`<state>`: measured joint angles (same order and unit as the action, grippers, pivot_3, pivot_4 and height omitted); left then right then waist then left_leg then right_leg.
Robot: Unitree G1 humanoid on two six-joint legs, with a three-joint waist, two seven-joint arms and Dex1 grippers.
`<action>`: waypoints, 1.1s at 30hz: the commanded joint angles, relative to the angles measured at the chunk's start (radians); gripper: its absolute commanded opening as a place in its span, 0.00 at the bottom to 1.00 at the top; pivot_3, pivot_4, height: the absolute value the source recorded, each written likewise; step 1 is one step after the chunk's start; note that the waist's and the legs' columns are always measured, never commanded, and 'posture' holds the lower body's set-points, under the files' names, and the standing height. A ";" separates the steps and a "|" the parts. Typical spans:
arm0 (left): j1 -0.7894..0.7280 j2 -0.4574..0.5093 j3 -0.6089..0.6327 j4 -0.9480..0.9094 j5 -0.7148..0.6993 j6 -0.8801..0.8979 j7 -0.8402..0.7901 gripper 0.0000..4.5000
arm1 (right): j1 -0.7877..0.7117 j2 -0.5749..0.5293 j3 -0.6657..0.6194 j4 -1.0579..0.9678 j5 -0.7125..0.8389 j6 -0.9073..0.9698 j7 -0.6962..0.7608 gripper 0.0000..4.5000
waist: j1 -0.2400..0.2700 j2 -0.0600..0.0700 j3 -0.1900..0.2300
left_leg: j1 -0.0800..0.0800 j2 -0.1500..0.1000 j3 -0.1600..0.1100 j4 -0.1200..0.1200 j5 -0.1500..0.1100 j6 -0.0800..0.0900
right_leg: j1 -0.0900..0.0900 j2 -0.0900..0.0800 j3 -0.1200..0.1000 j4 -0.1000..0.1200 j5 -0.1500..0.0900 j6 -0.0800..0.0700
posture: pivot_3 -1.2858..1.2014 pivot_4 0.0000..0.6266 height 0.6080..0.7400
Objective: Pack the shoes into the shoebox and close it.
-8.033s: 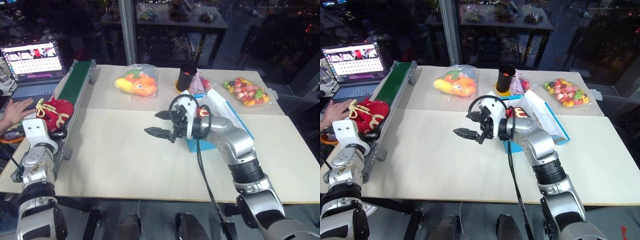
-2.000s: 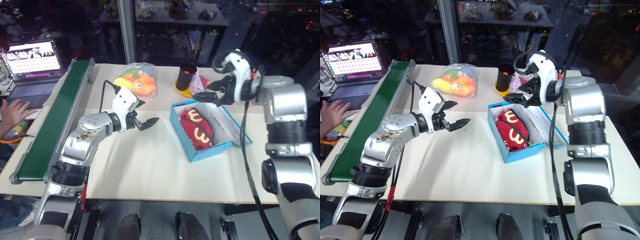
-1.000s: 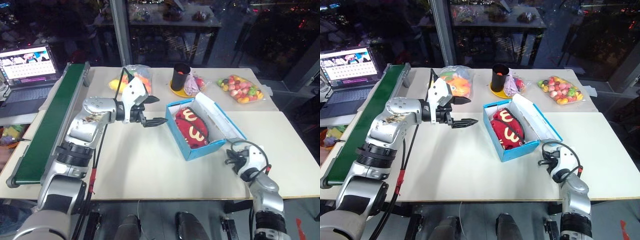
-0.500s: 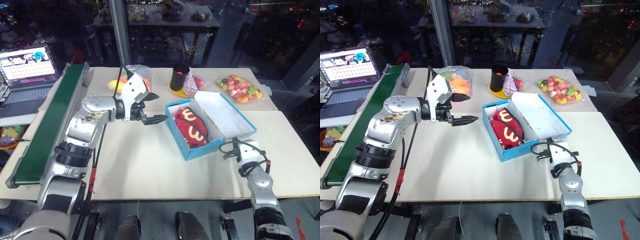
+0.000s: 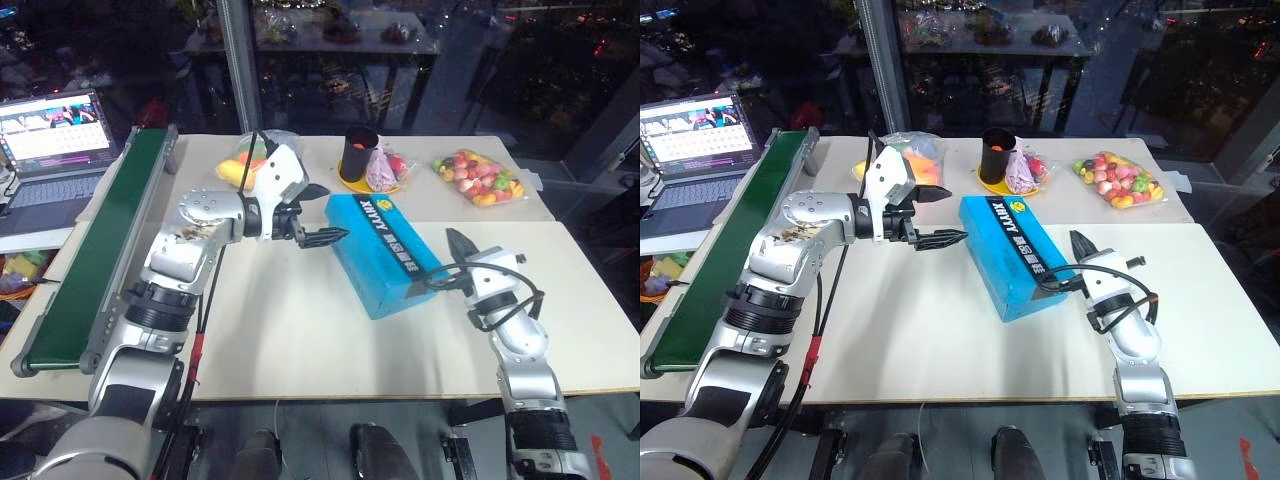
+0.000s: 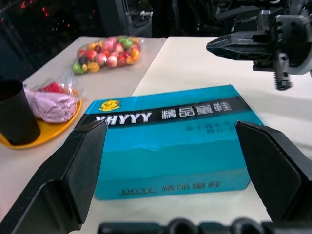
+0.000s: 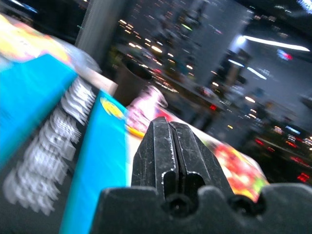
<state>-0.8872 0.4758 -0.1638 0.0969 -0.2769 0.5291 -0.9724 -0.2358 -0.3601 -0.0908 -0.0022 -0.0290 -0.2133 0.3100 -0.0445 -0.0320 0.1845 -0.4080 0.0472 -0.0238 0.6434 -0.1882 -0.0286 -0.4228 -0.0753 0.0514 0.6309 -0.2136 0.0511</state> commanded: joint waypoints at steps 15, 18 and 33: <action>0.149 0.032 0.021 -0.192 0.014 0.107 0.131 1.00 | -0.277 -0.026 0.377 0.293 -0.103 0.246 0.342 0.01 | 0.004 -0.005 -0.003 | 0.001 0.000 0.000 0.000 0.000 0.000 | 0.002 0.001 0.001 0.000 0.000 0.000 | 0.52 0.24 0.95; 0.185 0.040 0.040 -0.221 0.006 0.134 0.161 1.00 | -0.250 -0.012 0.351 0.283 -0.058 0.285 0.359 0.01 | 0.006 -0.007 -0.004 | 0.002 0.000 -0.001 0.000 0.000 0.000 | 0.003 0.001 0.001 0.000 0.000 0.000 | 0.52 0.24 0.95; 0.404 0.009 0.134 -0.181 -0.005 -0.122 0.192 1.00 | -0.174 -0.165 -0.025 -0.289 0.368 0.771 0.403 0.64 | 0.012 -0.006 -0.003 | 0.001 0.000 0.000 0.000 0.000 0.000 | 0.001 0.001 0.001 0.000 0.000 -0.001 | 0.52 0.24 0.95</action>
<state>-0.4930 0.4876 -0.0594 -0.0738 -0.2852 0.4801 -0.7890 -0.4208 -0.5036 -0.0440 -0.2012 0.2793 0.5051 0.7230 -0.0328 -0.0379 0.1811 -0.4076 0.0476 -0.0241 0.6434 -0.1883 -0.0285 -0.4223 -0.0742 0.0523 0.6306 -0.2140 0.0501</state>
